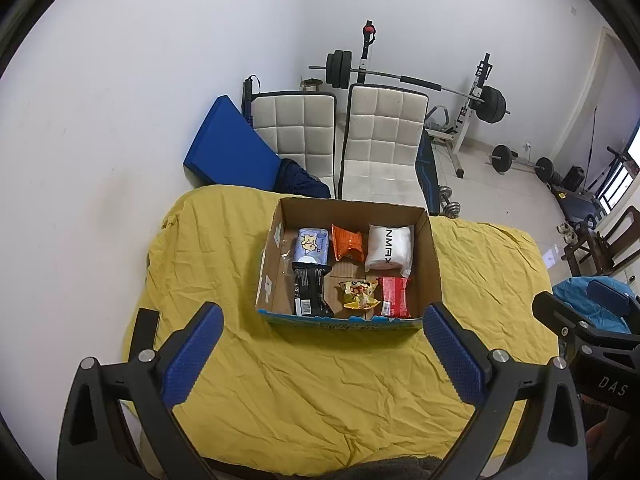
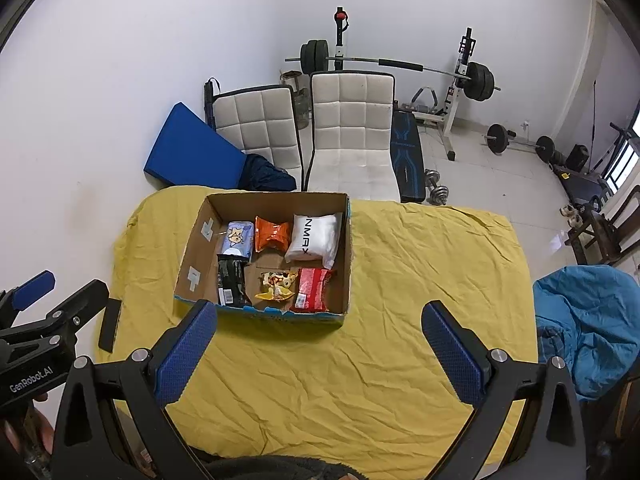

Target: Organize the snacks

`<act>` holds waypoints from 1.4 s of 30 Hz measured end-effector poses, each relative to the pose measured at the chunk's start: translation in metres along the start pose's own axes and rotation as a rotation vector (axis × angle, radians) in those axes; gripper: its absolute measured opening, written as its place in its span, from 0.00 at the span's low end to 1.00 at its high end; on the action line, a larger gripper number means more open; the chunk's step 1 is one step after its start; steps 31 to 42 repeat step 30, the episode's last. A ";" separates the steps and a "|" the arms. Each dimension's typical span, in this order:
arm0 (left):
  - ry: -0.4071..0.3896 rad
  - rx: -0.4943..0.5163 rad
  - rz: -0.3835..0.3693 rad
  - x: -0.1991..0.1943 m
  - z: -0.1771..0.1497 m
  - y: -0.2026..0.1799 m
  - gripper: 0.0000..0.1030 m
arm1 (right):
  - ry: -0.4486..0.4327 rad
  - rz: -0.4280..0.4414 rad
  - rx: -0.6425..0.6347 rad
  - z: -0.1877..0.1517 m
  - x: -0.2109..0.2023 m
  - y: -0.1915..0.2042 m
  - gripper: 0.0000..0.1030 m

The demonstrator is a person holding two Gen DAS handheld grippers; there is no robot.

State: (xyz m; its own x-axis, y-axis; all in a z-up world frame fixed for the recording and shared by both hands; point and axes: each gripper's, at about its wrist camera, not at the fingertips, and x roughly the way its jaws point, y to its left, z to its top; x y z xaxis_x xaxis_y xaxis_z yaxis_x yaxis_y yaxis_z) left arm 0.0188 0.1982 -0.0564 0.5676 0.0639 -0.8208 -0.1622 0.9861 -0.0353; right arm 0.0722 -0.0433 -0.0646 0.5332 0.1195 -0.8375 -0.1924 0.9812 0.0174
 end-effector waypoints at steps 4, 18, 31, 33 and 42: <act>0.002 0.000 0.000 0.000 0.000 0.000 1.00 | 0.001 0.002 0.001 -0.001 0.000 -0.001 1.00; 0.011 0.001 0.007 0.000 -0.002 0.000 1.00 | 0.010 0.009 -0.001 -0.005 0.001 -0.003 1.00; 0.012 -0.007 0.008 0.006 -0.003 0.002 1.00 | 0.010 0.008 -0.002 -0.005 0.000 -0.003 1.00; 0.012 -0.007 0.008 0.006 -0.003 0.002 1.00 | 0.010 0.008 -0.002 -0.005 0.000 -0.003 1.00; 0.012 -0.007 0.008 0.006 -0.003 0.002 1.00 | 0.010 0.008 -0.002 -0.005 0.000 -0.003 1.00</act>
